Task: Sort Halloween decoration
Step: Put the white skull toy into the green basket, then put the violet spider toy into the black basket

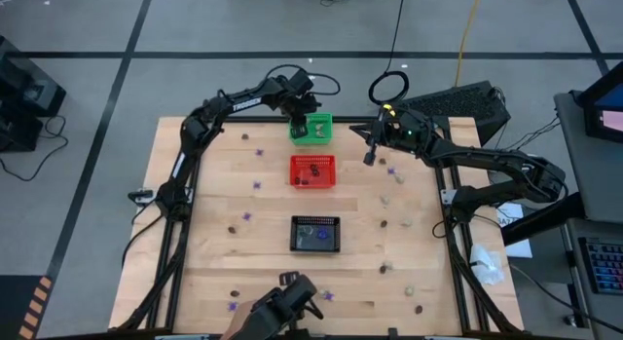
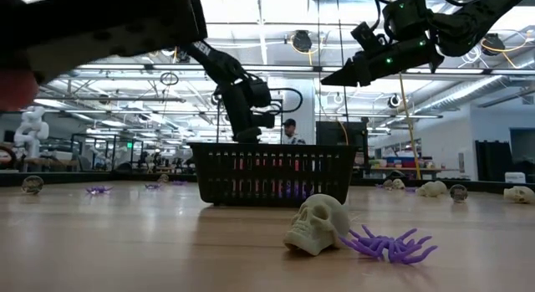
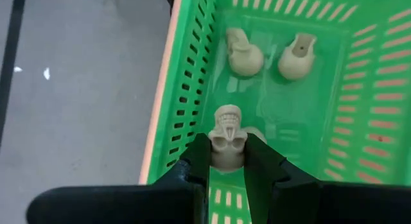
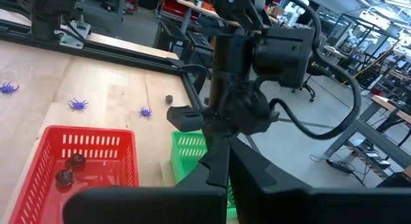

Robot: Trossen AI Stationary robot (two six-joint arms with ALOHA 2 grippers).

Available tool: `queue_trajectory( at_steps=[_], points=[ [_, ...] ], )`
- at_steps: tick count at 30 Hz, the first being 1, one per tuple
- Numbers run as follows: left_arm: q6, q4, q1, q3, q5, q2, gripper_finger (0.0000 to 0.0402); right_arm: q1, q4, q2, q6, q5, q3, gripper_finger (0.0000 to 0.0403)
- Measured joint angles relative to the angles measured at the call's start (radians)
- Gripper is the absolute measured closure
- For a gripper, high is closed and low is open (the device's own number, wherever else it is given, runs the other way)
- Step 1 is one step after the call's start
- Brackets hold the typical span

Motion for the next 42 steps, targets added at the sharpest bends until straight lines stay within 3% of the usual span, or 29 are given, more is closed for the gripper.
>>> queue_trajectory(
  at_steps=[5, 11, 15, 19, 26, 32, 42],
  points=[
    [0.017, 0.014, 0.0, 0.0, 0.011, 0.004, 0.0351, -0.008, 0.0, 0.0, 0.001, 0.001, 0.0, 0.0403],
    [0.015, 0.03, -0.003, 0.0, 0.01, 0.004, 0.0249, -0.009, 0.0, 0.0, 0.001, 0.0, 0.0, 0.0403],
    [-0.005, 0.03, -0.008, 0.0, -0.02, -0.003, 0.0227, -0.009, 0.0, 0.0, 0.001, 0.0, 0.0, 0.0403],
    [-0.009, 0.026, -0.014, 0.0, -0.037, -0.039, 0.0261, -0.009, -0.021, 0.0, -0.005, 0.001, 0.0, 0.0403],
    [-0.092, 0.082, -0.019, -0.011, 0.046, -0.096, 0.039, -0.044, -0.121, 0.0, -0.005, 0.004, 0.0, 0.0403],
    [-0.156, 0.337, -0.03, -0.166, 0.063, -0.155, 0.04, -0.083, -0.225, 0.0, 0.06, 0.004, 0.0, 0.0403],
    [-0.274, 0.781, -0.06, -0.585, 0.057, -0.36, 0.0401, -0.161, -0.372, 0.0, 0.23, 0.004, 0.0, 0.0403]
  ],
)
